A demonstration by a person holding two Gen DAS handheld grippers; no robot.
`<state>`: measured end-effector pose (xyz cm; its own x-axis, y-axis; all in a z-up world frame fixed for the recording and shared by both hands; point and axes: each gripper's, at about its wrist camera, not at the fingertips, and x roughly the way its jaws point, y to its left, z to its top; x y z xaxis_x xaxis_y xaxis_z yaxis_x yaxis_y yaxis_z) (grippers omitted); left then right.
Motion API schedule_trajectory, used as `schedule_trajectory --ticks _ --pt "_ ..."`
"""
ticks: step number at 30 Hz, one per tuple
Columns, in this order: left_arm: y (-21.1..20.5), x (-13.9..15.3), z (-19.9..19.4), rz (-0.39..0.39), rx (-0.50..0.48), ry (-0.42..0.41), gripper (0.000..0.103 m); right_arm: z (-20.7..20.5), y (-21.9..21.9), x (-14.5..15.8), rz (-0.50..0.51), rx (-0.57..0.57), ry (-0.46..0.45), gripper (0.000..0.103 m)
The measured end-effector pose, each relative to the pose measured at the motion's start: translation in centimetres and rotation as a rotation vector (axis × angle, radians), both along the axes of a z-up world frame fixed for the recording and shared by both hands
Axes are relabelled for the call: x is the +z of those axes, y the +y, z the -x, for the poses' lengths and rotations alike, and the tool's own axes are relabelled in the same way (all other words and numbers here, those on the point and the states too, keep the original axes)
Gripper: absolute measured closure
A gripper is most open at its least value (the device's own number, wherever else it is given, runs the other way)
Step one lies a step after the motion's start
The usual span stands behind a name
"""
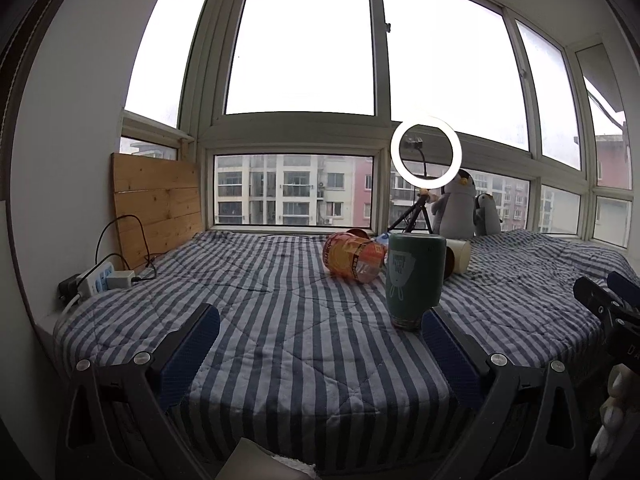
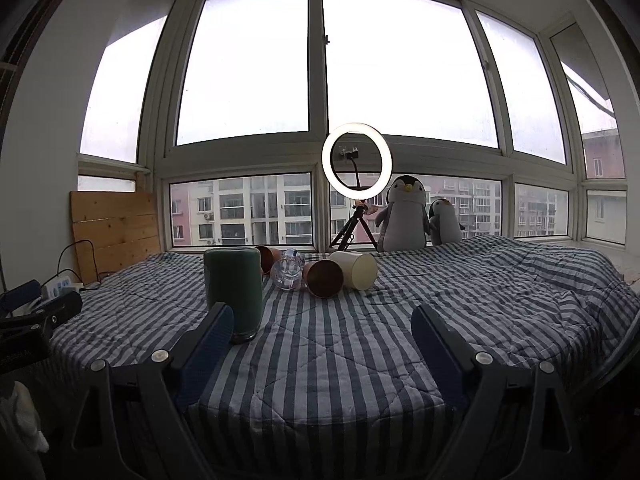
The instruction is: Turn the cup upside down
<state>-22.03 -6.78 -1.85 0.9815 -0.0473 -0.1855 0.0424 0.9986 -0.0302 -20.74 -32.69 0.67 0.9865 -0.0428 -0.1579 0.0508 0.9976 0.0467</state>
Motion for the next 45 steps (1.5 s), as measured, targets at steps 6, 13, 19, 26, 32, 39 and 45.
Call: schedule_trajectory --ticks 6,13,19,26,32,39,45 --pt "0.02 0.25 0.1 -0.005 -0.001 -0.01 0.0 -0.05 0.12 0.16 -0.001 -0.003 -0.005 0.015" --pt "0.29 -0.02 -0.15 -0.001 0.006 -0.003 0.0 -0.05 0.24 0.09 0.004 -0.011 -0.013 0.015" --pt "0.29 0.12 -0.13 -0.003 0.006 -0.012 0.0 -0.36 0.23 0.01 -0.002 -0.011 -0.007 0.015" --pt "0.2 0.29 0.0 0.0 0.002 -0.021 0.0 -0.29 0.24 0.01 -0.009 -0.013 -0.013 0.015" --pt "0.13 0.33 -0.08 0.004 -0.003 -0.023 0.0 -0.31 0.26 0.03 -0.007 -0.018 -0.015 0.015" --pt "0.05 0.25 0.0 0.004 -0.004 -0.025 0.0 -0.4 0.23 -0.05 -0.008 -0.018 -0.016 0.015" --pt "-0.08 0.27 -0.04 0.004 -0.011 -0.024 0.0 -0.48 -0.02 -0.11 -0.011 -0.02 -0.015 0.015"
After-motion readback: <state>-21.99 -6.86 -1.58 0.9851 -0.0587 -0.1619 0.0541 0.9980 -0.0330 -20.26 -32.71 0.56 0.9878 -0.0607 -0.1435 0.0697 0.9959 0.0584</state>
